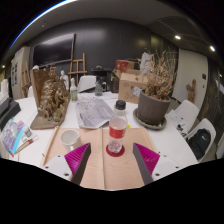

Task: Pour water

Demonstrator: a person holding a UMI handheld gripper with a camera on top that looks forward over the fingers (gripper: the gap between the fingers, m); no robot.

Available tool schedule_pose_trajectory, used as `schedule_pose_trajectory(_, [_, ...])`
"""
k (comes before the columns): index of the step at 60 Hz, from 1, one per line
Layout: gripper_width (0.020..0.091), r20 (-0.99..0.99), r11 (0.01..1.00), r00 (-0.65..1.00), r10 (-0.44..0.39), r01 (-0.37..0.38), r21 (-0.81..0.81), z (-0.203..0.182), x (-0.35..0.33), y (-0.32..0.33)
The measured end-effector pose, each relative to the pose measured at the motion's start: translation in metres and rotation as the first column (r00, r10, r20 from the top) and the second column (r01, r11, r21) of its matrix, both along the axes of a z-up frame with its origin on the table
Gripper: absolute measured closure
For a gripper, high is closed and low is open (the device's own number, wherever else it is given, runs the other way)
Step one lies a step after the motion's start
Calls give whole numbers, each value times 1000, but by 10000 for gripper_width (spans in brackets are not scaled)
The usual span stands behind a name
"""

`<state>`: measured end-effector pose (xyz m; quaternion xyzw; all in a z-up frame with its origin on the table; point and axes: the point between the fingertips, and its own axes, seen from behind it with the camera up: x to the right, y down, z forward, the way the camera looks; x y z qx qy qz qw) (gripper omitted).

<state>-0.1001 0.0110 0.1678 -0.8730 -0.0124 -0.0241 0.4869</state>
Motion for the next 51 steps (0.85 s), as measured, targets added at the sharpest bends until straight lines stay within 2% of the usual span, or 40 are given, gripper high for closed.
schedule_pose_trajectory(10, [248, 18, 999, 999, -31, 31, -20, 43, -39, -94])
schedule_pose_trajectory(23, [249, -3, 1000, 1000, -11, 11, -28, 61, -94, -179])
schedule_pose_trajectory(26, [249, 24, 1000, 1000, 11, -10, -22, 64, -100, -189])
schedule_pose_trajectory(43, [250, 66, 1000, 998, -11, 12, -12, 73, -111, -210])
schedule_pose_trajectory(51, [250, 54, 999, 999, 4, -2, -44, 65, -119, -213])
